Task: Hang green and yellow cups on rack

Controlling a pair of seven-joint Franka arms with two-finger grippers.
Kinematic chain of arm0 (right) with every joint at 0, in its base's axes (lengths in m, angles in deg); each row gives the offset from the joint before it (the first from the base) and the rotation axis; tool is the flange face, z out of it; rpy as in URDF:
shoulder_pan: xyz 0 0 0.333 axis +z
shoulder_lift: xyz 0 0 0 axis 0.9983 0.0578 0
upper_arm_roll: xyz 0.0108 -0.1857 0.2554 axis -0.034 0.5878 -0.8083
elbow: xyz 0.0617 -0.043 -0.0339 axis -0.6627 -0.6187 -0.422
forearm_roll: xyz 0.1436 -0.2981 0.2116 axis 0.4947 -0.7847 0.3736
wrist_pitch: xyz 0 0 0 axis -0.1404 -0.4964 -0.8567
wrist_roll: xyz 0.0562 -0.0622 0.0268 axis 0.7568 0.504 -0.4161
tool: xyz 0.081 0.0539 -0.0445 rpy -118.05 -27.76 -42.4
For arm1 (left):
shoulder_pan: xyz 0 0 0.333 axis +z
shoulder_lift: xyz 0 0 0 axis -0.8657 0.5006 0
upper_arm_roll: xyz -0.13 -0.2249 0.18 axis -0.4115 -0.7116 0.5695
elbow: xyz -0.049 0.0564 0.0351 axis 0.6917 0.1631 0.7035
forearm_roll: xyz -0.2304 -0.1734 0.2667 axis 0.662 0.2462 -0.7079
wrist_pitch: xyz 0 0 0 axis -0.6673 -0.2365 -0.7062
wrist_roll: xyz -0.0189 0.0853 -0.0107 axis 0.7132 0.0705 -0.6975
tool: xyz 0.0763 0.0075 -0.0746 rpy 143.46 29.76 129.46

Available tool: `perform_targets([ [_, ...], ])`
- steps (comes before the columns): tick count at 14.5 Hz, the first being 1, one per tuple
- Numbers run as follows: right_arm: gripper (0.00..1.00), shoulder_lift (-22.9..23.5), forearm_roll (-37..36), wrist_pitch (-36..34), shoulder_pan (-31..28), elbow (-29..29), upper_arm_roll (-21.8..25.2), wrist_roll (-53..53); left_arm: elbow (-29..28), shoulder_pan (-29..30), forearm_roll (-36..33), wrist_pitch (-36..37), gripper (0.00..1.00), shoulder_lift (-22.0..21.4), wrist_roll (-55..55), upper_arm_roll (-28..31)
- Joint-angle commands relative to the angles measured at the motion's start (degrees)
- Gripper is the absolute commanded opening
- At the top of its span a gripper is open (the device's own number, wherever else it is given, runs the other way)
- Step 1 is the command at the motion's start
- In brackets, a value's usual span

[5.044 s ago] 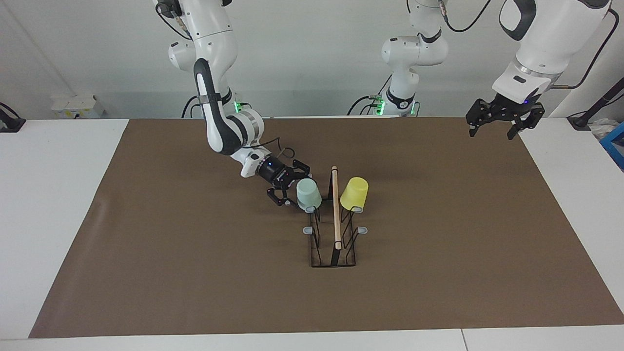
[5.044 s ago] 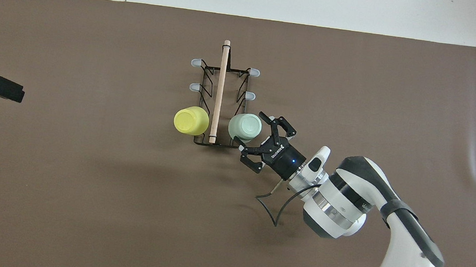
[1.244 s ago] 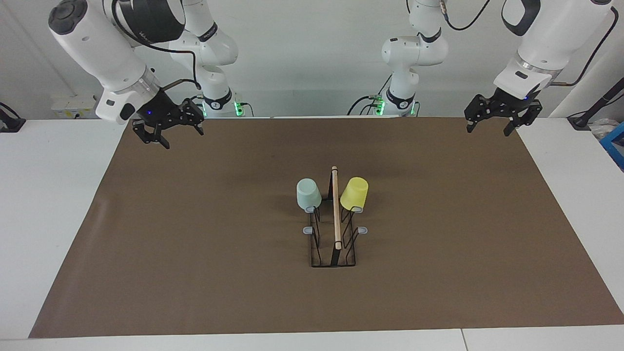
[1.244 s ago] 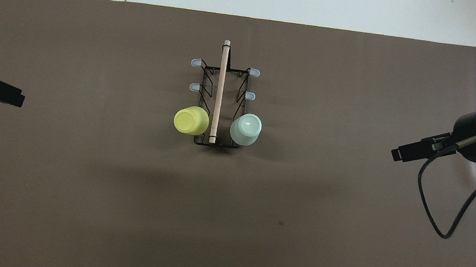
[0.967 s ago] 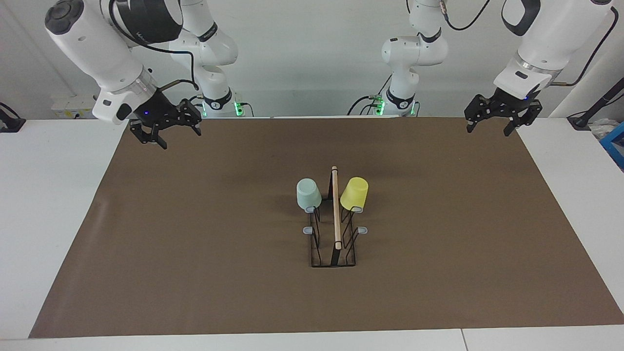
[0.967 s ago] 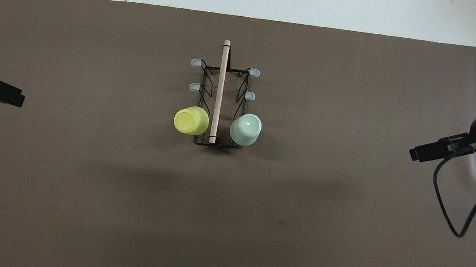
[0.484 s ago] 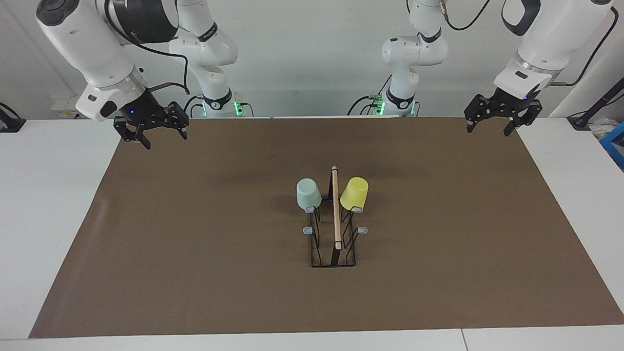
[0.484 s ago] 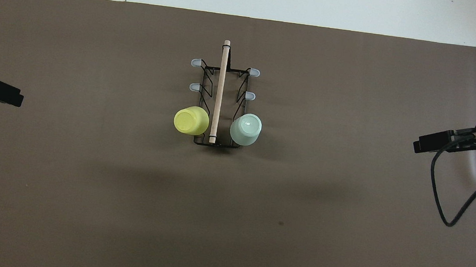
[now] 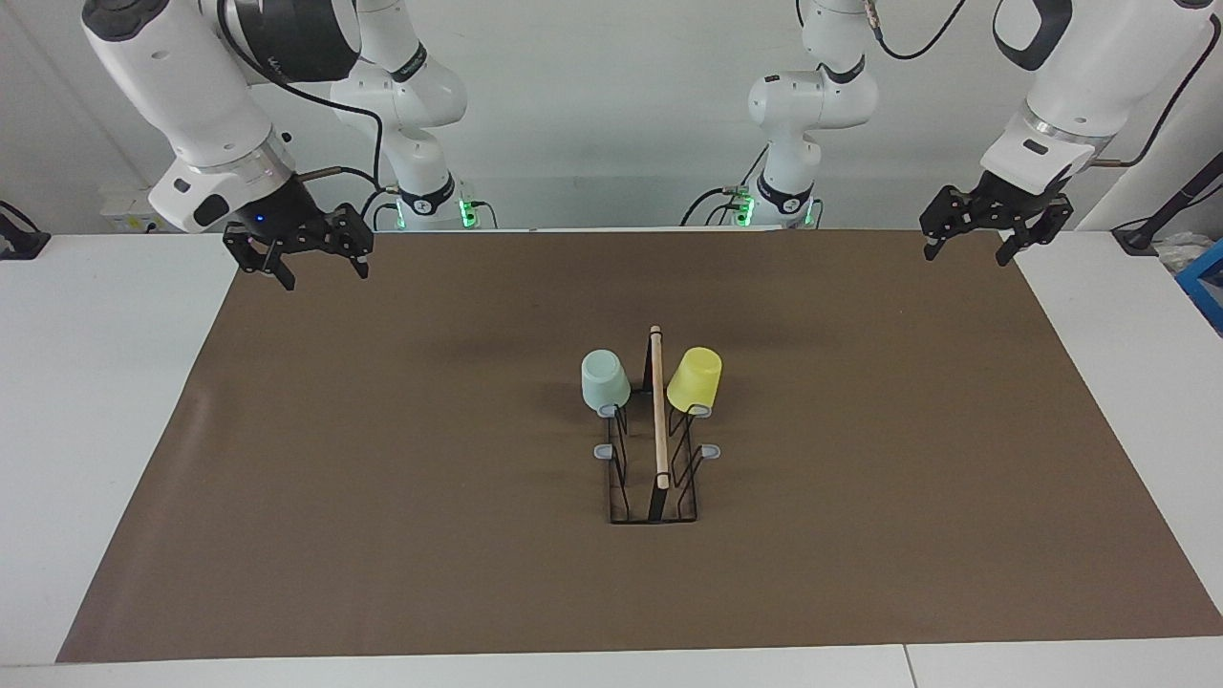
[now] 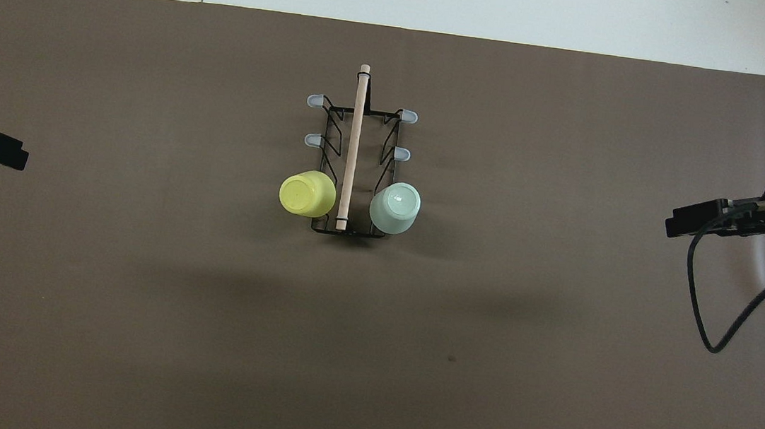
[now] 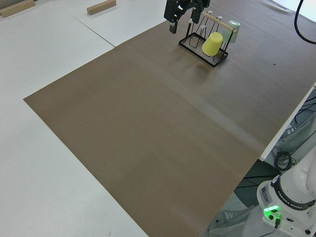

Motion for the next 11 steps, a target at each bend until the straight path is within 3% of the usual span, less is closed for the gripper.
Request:
perform_targets([
  [1, 1.00, 1.0, -1.4, -0.6, 0.1, 1.6, 0.2, 1.2, -1.5, 0.6, 0.6, -0.1, 1.00, -1.5, 0.2, -0.6],
  [11, 1.00, 1.7, -3.8, -0.5, -0.3, 3.2, -0.2, 4.1, -1.3, -2.5, 0.6, 0.6, 1.00, -1.5, 0.0, 1.6],
])
